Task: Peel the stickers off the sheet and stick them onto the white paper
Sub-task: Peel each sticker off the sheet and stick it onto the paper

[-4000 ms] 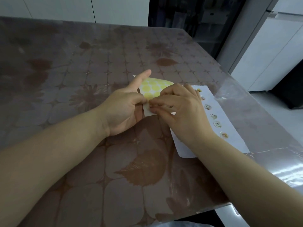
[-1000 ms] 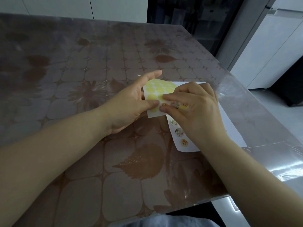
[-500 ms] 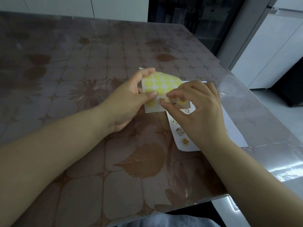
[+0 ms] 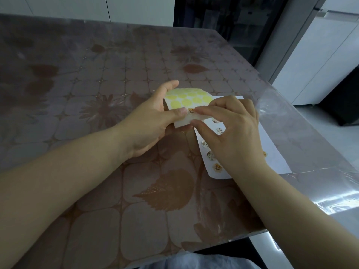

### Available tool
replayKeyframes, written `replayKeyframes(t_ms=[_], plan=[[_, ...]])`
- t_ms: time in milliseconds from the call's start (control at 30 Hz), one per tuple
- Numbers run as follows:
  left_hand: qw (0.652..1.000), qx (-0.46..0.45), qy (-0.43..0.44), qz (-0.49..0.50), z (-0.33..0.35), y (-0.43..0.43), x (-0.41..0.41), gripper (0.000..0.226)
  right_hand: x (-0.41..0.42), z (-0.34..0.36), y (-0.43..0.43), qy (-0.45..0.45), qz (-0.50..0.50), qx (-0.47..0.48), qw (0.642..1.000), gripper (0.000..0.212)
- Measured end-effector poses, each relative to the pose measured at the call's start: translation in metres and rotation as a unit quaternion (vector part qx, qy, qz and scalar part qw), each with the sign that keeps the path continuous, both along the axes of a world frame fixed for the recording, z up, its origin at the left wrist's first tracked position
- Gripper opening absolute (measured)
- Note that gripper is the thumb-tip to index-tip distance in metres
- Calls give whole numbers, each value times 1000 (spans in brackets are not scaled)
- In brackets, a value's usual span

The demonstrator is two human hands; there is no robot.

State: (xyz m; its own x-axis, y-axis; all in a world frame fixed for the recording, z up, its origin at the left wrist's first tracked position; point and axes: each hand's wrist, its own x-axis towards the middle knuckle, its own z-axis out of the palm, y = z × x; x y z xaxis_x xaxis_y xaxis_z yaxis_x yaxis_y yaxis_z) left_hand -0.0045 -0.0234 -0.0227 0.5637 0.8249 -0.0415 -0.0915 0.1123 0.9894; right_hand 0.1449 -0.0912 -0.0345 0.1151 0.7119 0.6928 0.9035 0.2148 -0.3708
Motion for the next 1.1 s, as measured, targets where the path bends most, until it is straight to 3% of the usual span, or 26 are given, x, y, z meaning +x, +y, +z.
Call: replayKeyframes(t_ms=[233, 467, 733, 1000, 1100], plan=[[996, 81, 19, -16, -2, -3, 0, 73, -3, 2, 0, 8, -12, -7, 1000, 28], [981, 169, 84, -47, 1, -7, -2, 72, 0, 3, -1, 30, 2, -16, 999, 19], [983, 152, 98, -41, 1, -7, -1, 39, 7, 7, -1, 147, 50, -76, 985, 13], [984, 147, 100, -34, 0, -5, -3, 39, 15, 22, -10, 201, 110, -90, 969, 11], [981, 157, 109, -26, -2, -3, -4, 40, 29, 36, -25, 200, 114, -153, 961, 15]])
